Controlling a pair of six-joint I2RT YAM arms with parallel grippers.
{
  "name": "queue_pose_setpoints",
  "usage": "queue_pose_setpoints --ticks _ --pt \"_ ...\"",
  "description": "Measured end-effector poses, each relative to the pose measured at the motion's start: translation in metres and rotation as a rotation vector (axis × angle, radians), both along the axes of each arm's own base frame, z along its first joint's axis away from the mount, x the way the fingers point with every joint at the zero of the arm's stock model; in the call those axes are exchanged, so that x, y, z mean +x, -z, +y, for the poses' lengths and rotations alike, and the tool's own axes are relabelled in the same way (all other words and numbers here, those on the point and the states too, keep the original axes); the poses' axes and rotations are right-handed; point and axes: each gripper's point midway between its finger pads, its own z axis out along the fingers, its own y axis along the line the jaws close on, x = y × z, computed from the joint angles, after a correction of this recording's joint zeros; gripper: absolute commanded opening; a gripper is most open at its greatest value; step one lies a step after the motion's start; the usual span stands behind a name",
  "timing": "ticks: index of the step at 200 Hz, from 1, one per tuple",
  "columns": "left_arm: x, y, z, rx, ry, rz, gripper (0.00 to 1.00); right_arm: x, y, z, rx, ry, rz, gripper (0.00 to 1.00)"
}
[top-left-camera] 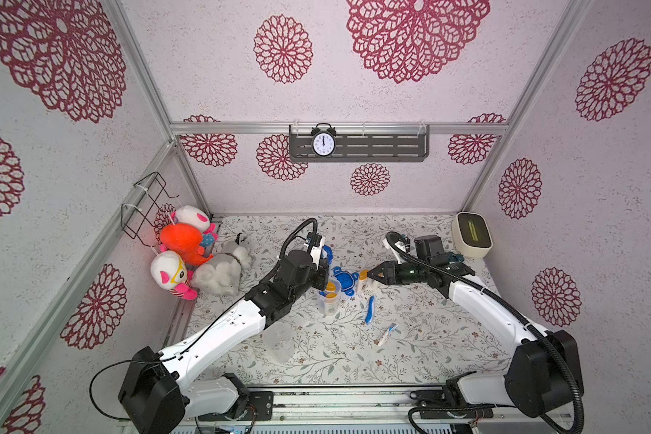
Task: Pack away toiletry kits
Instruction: Place the toiletry item into the container.
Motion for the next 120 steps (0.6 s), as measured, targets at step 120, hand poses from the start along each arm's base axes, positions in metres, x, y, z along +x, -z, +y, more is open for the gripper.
queue_pose_setpoints --ticks 120 --pt "-0.009 0.023 -0.003 0.027 0.009 0.001 0.05 0.002 -0.011 0.001 0.032 -0.003 -0.013 0.4"
